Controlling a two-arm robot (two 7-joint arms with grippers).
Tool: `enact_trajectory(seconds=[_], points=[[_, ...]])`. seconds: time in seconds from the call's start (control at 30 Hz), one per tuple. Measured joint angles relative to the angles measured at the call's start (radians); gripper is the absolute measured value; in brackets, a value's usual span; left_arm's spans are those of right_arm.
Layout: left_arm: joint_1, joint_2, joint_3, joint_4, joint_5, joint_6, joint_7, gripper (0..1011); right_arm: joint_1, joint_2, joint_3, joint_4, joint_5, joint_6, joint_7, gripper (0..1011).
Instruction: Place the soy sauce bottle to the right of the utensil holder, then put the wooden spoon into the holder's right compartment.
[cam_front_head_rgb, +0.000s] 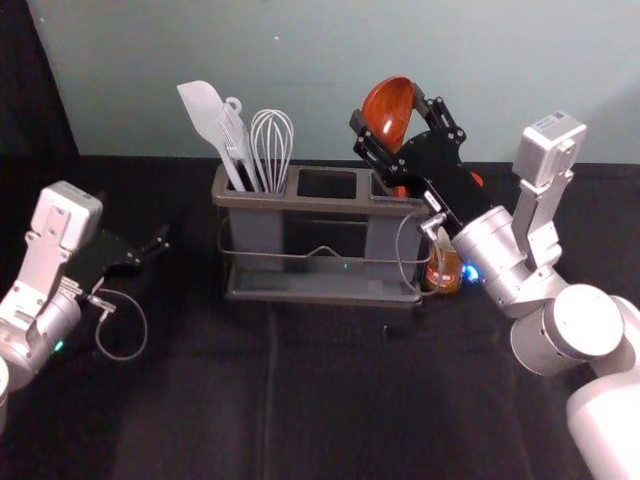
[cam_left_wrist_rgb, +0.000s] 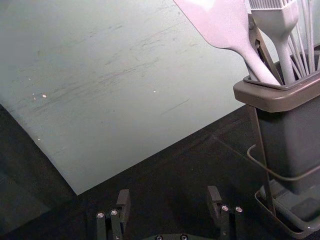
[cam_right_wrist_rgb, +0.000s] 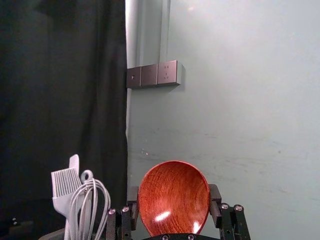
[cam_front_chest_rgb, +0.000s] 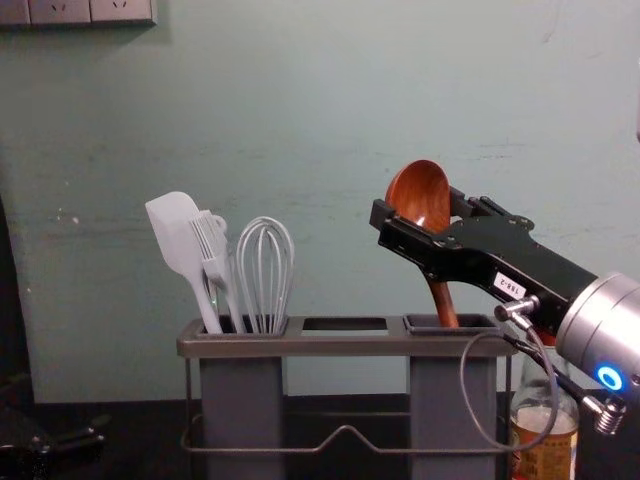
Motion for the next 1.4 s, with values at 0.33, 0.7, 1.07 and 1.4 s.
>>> enact_trajectory(seconds=[0.33, 0.7, 1.07, 1.4], points=[[0.000, 0.000, 0.000, 0.000, 0.000, 0.000, 0.000, 1005, -0.028, 0.005, 0.000, -0.027, 0.002, 0.005, -0.001, 837], [0.000, 0.000, 0.000, 0.000, 0.000, 0.000, 0.000, 1005, -0.039, 0.007, 0.002, -0.032, 0.000, 0.004, -0.003, 837], [0.000, 0.000, 0.000, 0.000, 0.000, 0.000, 0.000, 1005, -0.046, 0.004, 0.013, -0.058, 0.007, 0.004, -0.012, 1002], [0.000, 0.000, 0.000, 0.000, 0.000, 0.000, 0.000, 1005, -0.070, 0.029, 0.035, -0.177, 0.014, 0.057, -0.031, 1002]])
